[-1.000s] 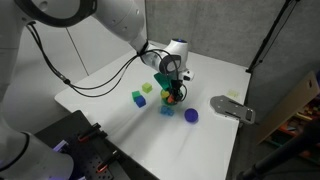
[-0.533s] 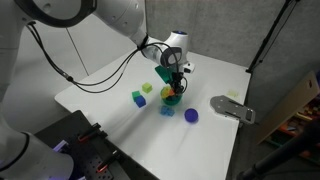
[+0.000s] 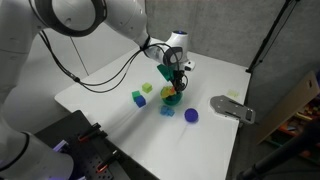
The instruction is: Put the orange toy in the bowl
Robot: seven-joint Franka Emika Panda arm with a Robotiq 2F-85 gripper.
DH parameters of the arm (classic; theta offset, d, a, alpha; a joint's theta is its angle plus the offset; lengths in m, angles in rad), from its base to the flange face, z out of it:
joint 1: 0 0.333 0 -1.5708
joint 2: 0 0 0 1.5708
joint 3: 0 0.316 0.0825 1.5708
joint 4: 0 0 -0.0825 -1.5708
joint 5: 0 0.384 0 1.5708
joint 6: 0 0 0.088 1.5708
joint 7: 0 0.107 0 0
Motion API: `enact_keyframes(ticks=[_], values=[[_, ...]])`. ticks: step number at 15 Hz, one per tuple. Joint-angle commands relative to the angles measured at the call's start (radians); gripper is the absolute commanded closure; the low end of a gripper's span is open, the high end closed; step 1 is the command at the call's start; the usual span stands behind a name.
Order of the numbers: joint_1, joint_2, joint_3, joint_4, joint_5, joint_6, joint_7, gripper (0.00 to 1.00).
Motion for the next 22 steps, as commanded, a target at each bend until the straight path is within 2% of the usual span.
enact_keyframes(ticks=[1,9,20,21,22], values=[[-0.004,0.087,0.009,0.136,0.006,-0.042,0.02,0.83],[-0.005,0.205,0.035,0.284,0.013,-0.055,-0.001,0.83],[-0.002,0.247,0.052,0.32,0.01,-0.077,-0.016,0.83],[-0.003,0.245,0.055,0.318,0.011,-0.082,-0.021,0.45],[-0.001,0.244,0.055,0.316,0.009,-0.085,-0.021,0.32]])
